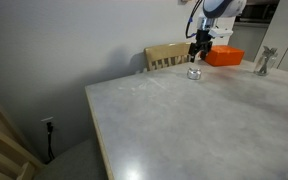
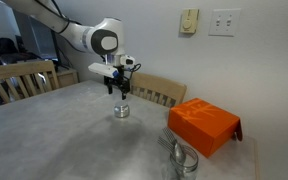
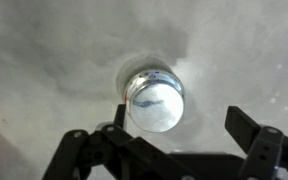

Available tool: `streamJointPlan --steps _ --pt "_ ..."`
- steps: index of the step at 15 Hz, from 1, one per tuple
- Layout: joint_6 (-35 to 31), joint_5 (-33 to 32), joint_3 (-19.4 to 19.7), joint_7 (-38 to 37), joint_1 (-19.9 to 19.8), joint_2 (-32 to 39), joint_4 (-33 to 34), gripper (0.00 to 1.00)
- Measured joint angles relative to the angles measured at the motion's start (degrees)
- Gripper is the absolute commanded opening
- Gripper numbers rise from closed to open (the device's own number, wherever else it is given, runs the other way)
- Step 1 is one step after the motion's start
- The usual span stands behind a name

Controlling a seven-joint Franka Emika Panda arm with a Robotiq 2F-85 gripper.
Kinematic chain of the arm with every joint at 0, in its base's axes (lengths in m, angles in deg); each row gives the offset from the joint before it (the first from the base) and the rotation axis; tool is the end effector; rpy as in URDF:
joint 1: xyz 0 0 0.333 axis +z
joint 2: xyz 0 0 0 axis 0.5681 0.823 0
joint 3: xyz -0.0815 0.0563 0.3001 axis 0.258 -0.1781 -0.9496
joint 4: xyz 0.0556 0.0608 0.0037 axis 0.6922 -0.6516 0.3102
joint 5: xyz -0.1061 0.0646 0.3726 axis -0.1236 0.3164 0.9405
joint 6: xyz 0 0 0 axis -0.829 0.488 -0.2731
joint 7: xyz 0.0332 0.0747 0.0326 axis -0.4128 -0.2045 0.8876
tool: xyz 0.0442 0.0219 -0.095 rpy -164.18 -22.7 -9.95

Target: Pick up the lid off the silver container and put it on the table.

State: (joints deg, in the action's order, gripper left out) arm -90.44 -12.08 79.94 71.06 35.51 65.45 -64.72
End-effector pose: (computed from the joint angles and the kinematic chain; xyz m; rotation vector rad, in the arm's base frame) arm 0.7465 0.0302 0.2442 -3.1109 -0.0953 -0.0617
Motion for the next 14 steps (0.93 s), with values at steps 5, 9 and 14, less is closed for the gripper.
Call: streamJointPlan --steps 5,9,14 --pt "0.0 -0.4 0.1 0.0 0.0 2.7 1.2 1.0" --pt "-0.1 -0.4 0.1 0.0 0.0 6.2 3.9 1.0" --pt "-0.1 -0.6 0.8 0.0 0.0 8.9 7.5 1.0"
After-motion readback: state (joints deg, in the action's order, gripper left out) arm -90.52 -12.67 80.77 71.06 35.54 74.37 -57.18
